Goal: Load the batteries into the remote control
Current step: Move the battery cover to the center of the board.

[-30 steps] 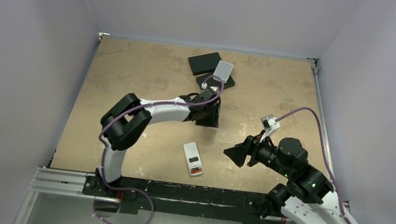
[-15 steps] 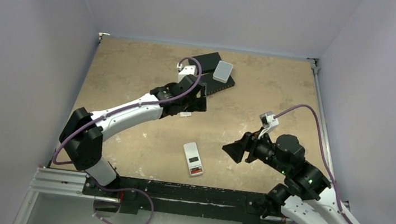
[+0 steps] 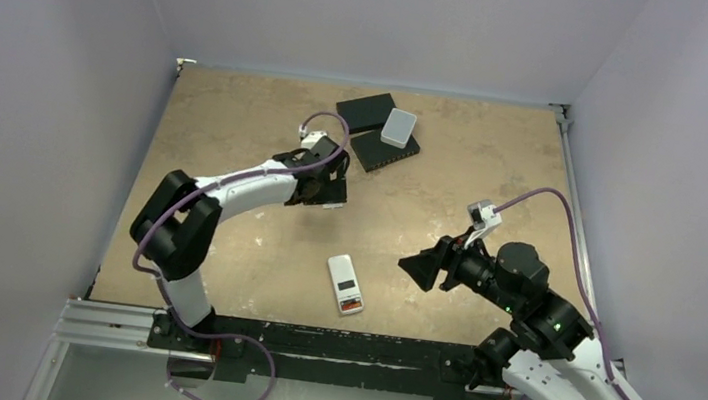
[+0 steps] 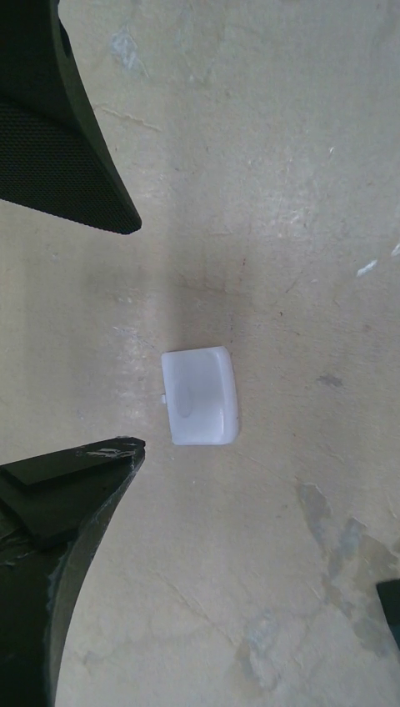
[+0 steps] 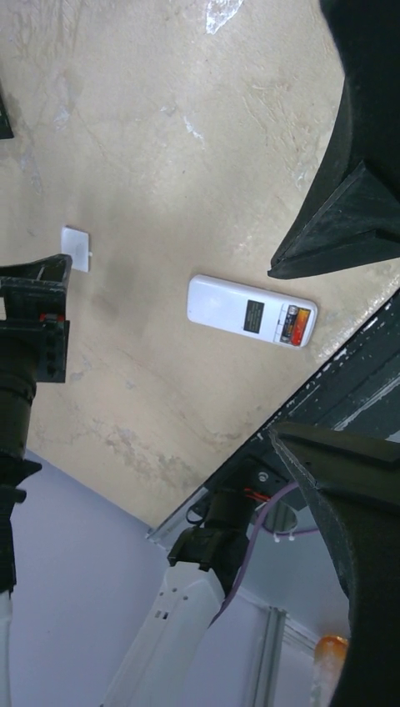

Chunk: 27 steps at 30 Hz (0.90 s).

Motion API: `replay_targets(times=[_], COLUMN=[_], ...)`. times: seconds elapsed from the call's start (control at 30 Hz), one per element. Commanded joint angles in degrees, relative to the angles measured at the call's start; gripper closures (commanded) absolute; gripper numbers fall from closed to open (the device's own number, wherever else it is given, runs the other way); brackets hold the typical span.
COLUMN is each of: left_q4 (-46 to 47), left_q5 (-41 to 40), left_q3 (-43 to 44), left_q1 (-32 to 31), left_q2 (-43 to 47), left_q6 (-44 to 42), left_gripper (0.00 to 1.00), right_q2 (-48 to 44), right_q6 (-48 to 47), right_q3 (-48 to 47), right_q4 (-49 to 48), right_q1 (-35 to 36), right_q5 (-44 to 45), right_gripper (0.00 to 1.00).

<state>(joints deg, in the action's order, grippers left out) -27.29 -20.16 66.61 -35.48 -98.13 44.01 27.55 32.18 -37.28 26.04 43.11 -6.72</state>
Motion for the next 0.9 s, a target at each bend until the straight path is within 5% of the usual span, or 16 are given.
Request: replay_targets(times=[0.0,0.87], left_q4=[2.01,6.93], left_q5=[2.41,13.10], left_q3=[2.24,8.85], left_q1=[0.52,1.84], left_q2=[-4.53,-16.95], left_q6=[0.19,0.01], left_gripper=[0.07,0.12], right_q2=[-0.74,-1.89], right_q6=[-0.16,-1.07], right_q3=[0.30,1.09], right_q4=[-1.63,-1.80], right_q1=[-0.05,-0.07], right_q5=[0.76,0.31], right_gripper=[0.28,0.27])
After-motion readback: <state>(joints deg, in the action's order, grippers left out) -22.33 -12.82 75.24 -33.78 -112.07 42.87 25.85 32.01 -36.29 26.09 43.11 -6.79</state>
